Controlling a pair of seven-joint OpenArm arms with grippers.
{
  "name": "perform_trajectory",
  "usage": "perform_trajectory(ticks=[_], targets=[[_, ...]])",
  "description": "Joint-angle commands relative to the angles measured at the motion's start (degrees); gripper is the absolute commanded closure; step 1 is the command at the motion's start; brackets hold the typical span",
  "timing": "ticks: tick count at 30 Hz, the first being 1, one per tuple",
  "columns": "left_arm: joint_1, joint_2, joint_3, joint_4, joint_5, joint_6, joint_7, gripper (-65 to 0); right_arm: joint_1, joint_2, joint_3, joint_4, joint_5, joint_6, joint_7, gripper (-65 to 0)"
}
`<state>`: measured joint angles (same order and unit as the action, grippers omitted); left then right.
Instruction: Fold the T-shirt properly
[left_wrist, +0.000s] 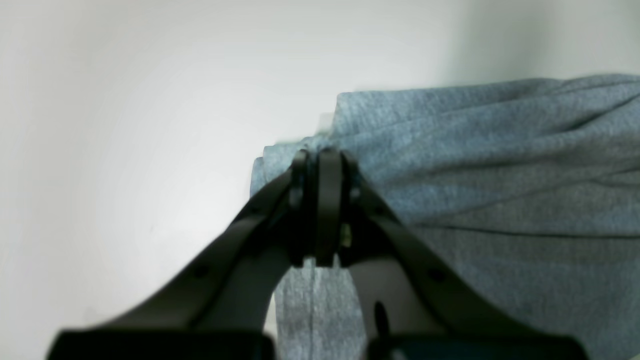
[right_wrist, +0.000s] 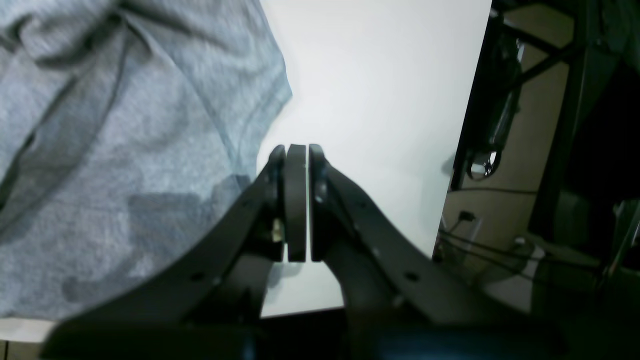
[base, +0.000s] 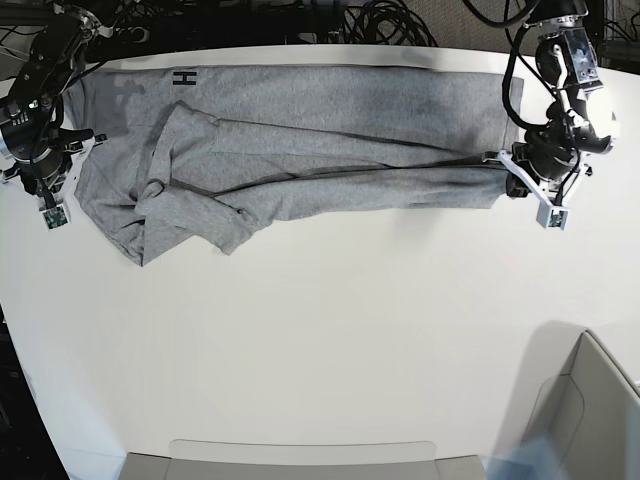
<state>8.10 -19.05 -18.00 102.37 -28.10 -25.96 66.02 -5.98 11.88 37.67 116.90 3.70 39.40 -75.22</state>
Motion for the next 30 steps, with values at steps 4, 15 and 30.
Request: perform_trajectory(ticks=[4, 15, 30], targets=[[-0.8, -0.7, -0.2, 0.8, -0.3, 0.0, -0.7, 0.0, 2.9, 0.4, -6.5, 1.0, 2.8, 0.6, 3.2, -16.3], [-0.8, -0.6, -0.2, 0.7, -0.3, 0.0, -0.7, 0.0, 12.0, -3.1, -15.8, -12.8, -0.6, 0.6, 9.3, -20.5], [-0.9, -0.5, -0.2, 0.6, -0.2, 0.0, -0.7, 0.0, 11.0, -9.2, -2.6, -15.8, -7.8, 0.6, 11.7, -20.4]])
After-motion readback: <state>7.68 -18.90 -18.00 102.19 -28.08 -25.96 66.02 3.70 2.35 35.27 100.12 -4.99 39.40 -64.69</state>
